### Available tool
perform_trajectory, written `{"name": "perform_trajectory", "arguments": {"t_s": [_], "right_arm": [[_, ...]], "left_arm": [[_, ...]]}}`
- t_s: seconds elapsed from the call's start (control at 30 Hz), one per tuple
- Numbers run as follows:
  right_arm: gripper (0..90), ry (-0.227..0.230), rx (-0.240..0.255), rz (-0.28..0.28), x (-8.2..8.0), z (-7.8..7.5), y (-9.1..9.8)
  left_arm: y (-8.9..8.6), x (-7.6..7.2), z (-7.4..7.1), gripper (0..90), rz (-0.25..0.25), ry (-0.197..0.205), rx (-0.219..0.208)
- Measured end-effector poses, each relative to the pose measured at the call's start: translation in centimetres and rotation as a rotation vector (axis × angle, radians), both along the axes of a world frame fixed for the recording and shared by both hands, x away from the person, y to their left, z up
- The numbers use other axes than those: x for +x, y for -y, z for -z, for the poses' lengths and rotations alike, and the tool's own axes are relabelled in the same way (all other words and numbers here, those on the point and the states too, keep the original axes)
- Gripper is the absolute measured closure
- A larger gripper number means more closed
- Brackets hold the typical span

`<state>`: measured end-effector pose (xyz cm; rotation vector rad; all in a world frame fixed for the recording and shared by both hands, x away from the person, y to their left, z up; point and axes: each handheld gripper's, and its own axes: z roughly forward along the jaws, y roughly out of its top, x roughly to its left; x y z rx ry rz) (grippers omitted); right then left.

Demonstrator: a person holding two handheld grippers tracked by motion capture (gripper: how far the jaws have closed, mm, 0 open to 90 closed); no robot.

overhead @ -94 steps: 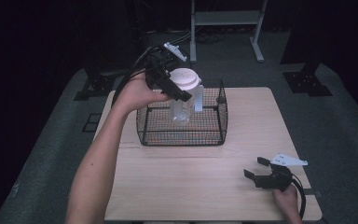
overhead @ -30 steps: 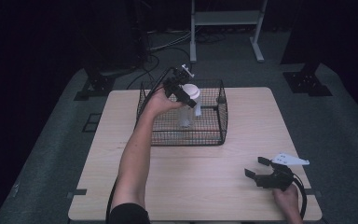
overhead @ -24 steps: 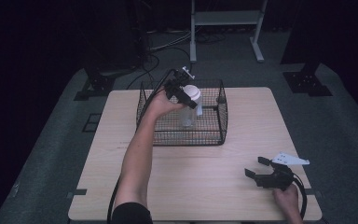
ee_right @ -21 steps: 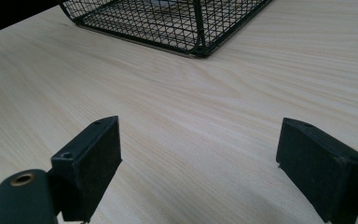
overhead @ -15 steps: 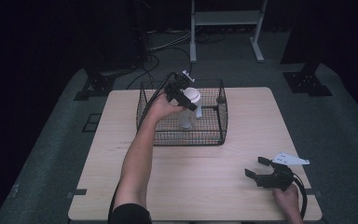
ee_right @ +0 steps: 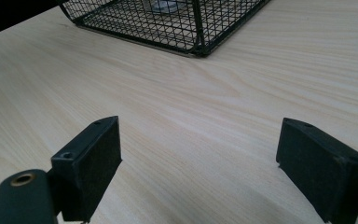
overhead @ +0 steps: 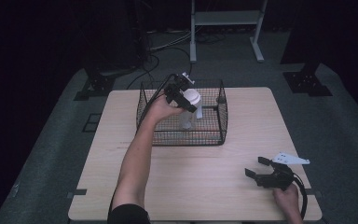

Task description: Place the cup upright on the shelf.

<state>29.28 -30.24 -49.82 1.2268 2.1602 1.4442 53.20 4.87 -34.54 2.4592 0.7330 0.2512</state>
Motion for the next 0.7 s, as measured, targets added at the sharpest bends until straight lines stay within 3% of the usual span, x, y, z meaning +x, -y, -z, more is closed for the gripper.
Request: {"name": "perform_trajectory", "arguments": {"t_s": [0.27,0.7], "right_arm": [[12.9,0.001,-0.009,0.0,0.0,0.0,-0.1],[12.9,0.0,-0.01,-0.004,0.0,0.0,-0.1]], "left_arm": [[-0.4,0.0,-0.1,2.0,0.001,-0.002,-0.042],[-0.9,-0.6,-1.4,1.9,-0.015,0.047,-0.069]]}}
